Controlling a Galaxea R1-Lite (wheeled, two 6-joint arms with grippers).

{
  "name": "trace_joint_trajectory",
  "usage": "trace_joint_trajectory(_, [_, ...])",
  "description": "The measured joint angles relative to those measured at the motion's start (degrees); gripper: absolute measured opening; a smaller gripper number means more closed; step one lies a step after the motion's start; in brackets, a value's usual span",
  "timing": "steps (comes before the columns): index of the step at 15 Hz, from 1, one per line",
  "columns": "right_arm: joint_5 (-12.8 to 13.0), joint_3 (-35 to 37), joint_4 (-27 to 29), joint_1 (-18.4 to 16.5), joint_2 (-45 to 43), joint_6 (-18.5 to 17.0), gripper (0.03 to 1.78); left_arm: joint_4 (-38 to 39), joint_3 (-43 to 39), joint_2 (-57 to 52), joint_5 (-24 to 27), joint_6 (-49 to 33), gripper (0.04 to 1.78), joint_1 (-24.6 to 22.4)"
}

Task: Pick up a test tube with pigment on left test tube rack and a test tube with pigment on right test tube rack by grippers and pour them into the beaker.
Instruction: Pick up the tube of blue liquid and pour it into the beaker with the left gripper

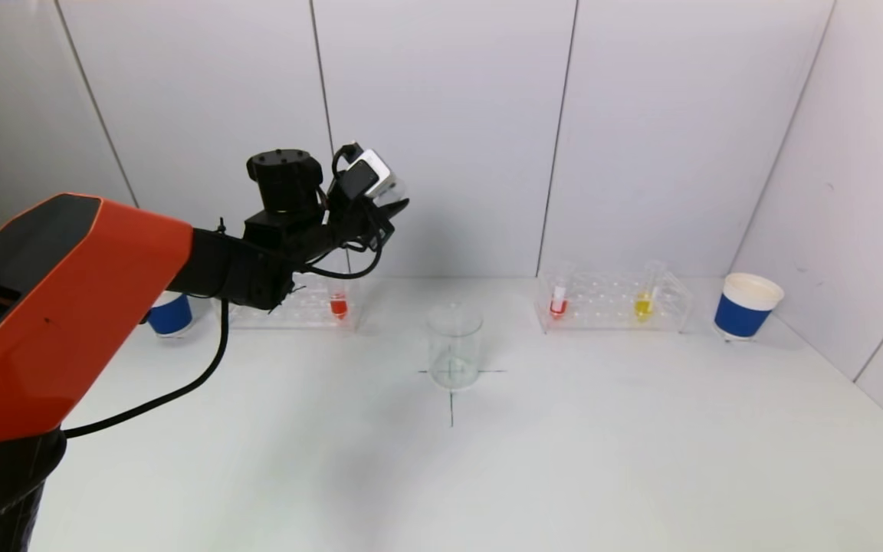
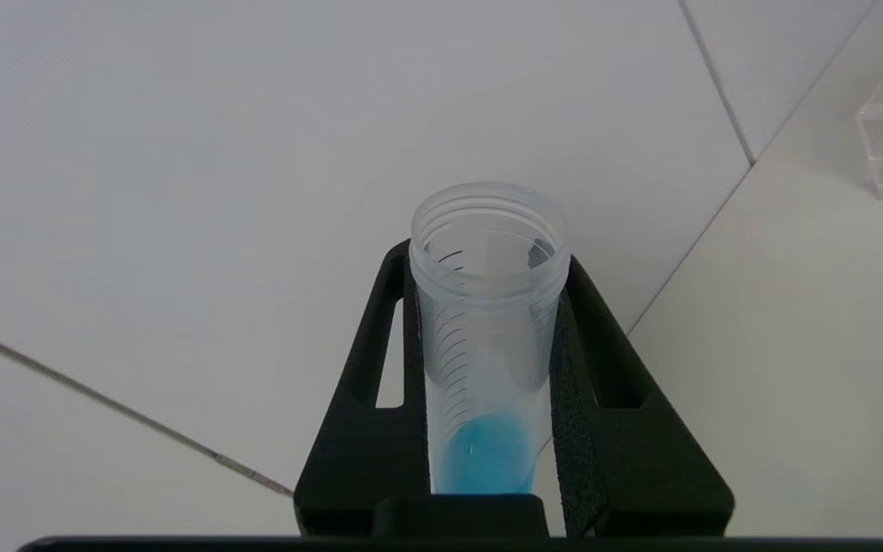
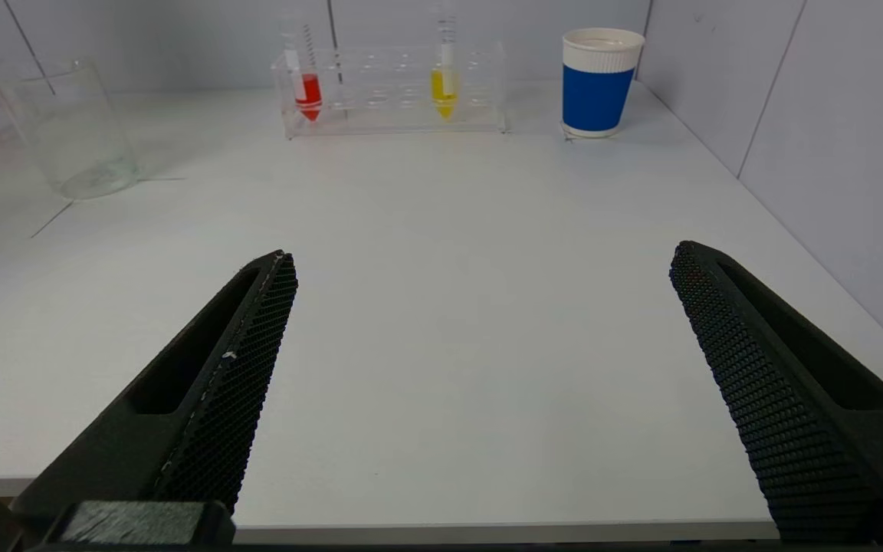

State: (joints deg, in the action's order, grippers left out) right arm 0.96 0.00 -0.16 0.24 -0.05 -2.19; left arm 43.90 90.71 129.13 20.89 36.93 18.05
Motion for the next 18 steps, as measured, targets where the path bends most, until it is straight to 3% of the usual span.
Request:
trace_joint_trajectory(9, [0.0, 0.0, 0.0, 0.0, 0.0, 0.0, 1.77, 0.0, -2.4, 1.3, 11.7, 11.9, 0.46, 2.6])
trace_joint_trajectory(18, [0.0, 0.0, 0.0, 0.0, 0.0, 0.0, 1.77, -0.1, -2.4, 3.0, 17.2, 20.7, 0.46, 3.9])
